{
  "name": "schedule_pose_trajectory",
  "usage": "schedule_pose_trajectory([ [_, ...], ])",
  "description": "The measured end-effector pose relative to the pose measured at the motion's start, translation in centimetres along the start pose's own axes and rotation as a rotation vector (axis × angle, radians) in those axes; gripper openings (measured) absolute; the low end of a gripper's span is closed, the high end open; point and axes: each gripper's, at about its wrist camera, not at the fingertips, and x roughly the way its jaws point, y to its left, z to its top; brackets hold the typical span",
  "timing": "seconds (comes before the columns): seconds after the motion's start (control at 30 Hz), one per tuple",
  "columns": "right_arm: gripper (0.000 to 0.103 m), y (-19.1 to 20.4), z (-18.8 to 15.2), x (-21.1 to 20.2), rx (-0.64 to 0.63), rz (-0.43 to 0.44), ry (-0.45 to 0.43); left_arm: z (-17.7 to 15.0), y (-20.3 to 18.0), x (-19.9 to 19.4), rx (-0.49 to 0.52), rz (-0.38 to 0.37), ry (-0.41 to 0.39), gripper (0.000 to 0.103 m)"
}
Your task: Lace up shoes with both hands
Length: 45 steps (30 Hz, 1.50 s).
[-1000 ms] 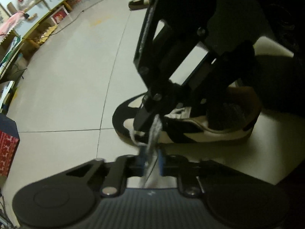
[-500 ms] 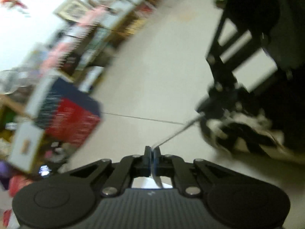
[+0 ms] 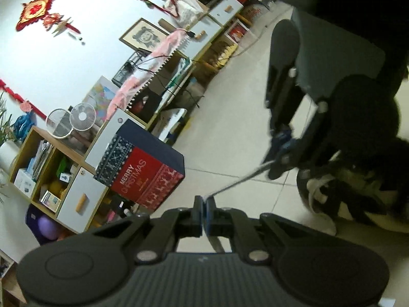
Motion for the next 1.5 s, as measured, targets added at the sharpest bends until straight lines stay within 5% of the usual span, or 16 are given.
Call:
schedule_pose_trajectory([
  [0.13, 0.002, 0.1, 1.0, -0.8, 0.136, -0.064, -0.083, 0.2, 0.2, -0.2, -0.049, 0.010, 0.010, 0.003],
  [0.3, 0.002, 0.8, 1.5, -2.0, 0.108, -0.071, -0.176, 0.0, 0.5, -0.5, -0.114, 0.003, 0.028, 0.003],
  [0.53, 0.002, -2.7, 1.6, -2.2, 0.361, -0.018, -0.168, -0.8, -0.2, 1.1, -0.091, 0.020, 0.113, 0.006],
  [0.7, 0.002, -3.5, 1.7, -2.0, 0.398, -0.030, -0.151, -2.1, 0.0, 2.9, -0.054, 0.053, 0.155, 0.006],
  [1.0, 0.002, -6.1, 1.7, -2.1, 0.507, -0.147, -0.120, -4.3, 4.7, 6.7, -0.216, 0.098, 0.278, 0.007],
  [1.07, 0.002, -6.1, 1.6, -2.3, 0.493, -0.187, -0.118, -4.4, 5.2, 6.1, -0.282, 0.076, 0.311, 0.007],
  [1.17, 0.002, -6.7, 1.0, -2.5, 0.521, -0.229, -0.095, -4.3, 5.5, 3.9, -0.472, -0.068, 0.346, 0.008],
  [1.23, 0.002, -7.1, 0.5, -3.1, 0.528, -0.257, -0.085, -4.3, 4.4, 2.7, -0.496, -0.132, 0.369, 0.014],
  [1.5, 0.002, -8.9, -0.3, -3.7, 0.552, -0.317, -0.031, -6.2, 5.3, 7.3, -0.444, -0.073, 0.400, 0.015],
])
